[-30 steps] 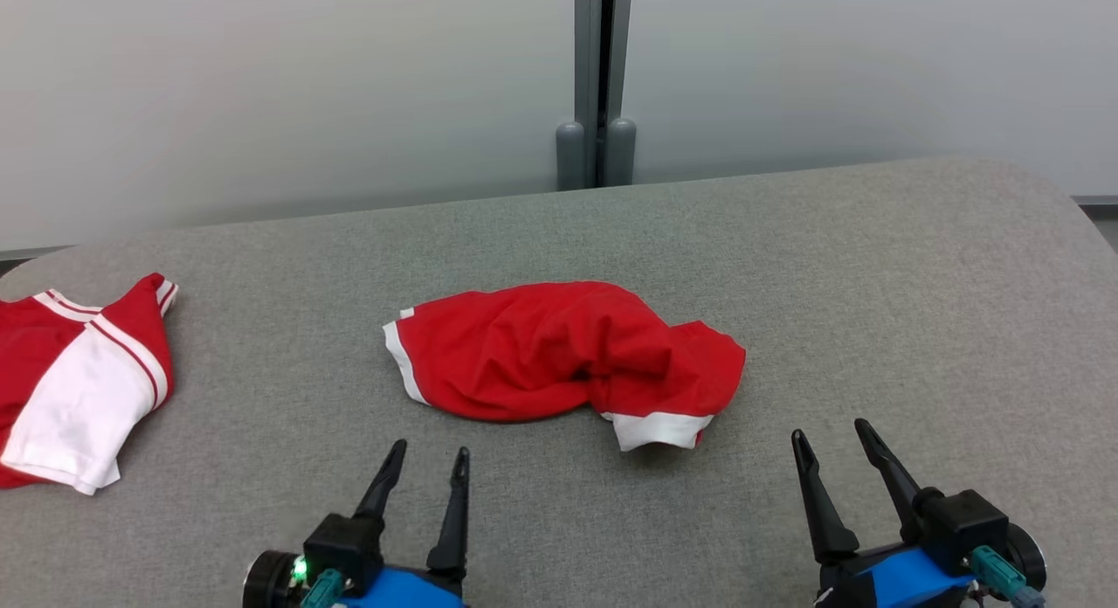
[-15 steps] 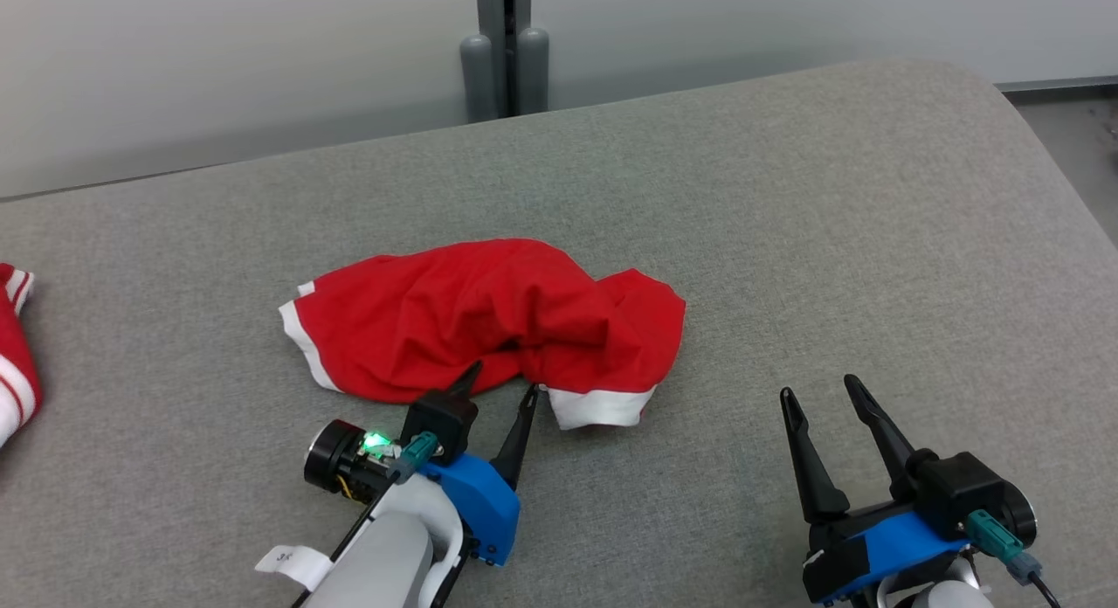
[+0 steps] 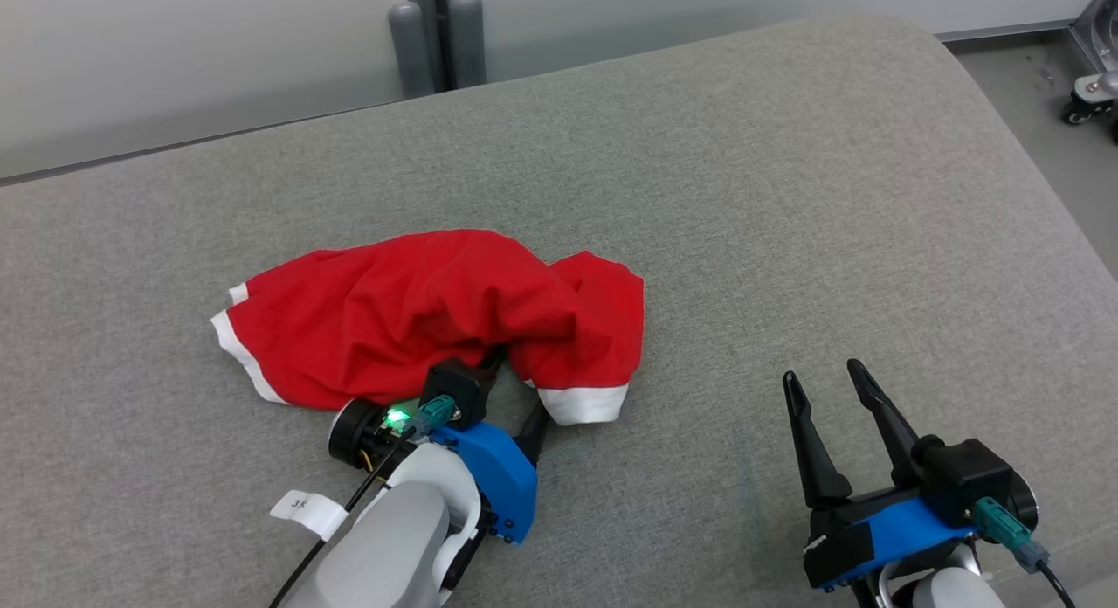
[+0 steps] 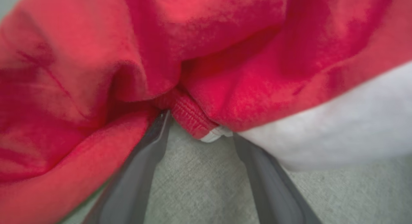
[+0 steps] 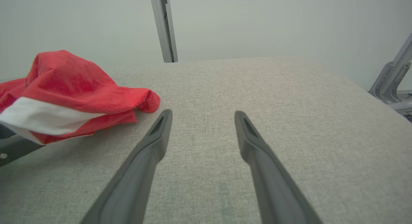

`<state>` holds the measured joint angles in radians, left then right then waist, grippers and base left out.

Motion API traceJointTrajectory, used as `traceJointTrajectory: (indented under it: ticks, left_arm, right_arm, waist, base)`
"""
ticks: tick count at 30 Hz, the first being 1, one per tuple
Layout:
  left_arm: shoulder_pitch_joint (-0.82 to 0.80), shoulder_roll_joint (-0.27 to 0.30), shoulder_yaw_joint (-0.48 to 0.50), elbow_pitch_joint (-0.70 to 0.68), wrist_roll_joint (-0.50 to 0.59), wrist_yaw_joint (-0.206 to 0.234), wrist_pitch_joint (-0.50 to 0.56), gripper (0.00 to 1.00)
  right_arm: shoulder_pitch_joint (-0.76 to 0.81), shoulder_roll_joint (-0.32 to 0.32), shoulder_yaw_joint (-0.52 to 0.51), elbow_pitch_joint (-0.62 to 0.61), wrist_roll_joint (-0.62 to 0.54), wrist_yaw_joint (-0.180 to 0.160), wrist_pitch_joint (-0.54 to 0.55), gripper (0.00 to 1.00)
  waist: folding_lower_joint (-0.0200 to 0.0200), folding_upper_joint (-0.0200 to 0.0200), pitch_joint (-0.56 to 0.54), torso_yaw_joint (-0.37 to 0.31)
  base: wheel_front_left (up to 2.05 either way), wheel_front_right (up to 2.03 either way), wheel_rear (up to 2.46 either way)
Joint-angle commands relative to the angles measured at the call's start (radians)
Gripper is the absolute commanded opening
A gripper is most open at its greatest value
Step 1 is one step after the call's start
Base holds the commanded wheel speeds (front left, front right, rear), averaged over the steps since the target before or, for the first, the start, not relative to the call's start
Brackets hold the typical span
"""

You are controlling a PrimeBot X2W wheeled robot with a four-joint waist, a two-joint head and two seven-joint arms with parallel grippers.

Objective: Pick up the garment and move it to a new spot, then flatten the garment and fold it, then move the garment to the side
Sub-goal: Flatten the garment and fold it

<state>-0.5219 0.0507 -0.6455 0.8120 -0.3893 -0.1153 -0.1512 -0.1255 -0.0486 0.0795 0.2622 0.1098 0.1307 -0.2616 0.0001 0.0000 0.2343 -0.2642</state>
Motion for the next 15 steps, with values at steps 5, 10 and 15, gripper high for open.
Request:
traceJointTrajectory:
  ticks: [5,10,15]
  left_arm:
    - [-0.047,0.000,-0.036,0.039,-0.051,0.014,-0.012,0.31]
    - [-0.065,0.000,-0.065,0.034,-0.109,0.012,-0.057,0.00]
    - [-0.072,0.000,-0.083,0.019,-0.129,0.016,-0.092,0.00]
  right_arm:
    - [-0.015,-0.003,0.004,0.000,0.013,0.000,-0.005,1.00]
    - [-0.014,-0.003,-0.006,0.002,0.013,0.000,-0.005,1.00]
    - [-0.002,-0.004,-0.022,0.001,0.014,0.000,-0.005,1.00]
  waist:
    - [-0.0001,0.0000,0.002,-0.013]
    - [-0.0001,0.0000,0.000,-0.010]
    - [-0.0001,0.0000,-0.012,0.016]
  base:
    - [0.00,0.00,0.00]
    - [0.00,0.00,0.00]
    - [0.00,0.00,0.00]
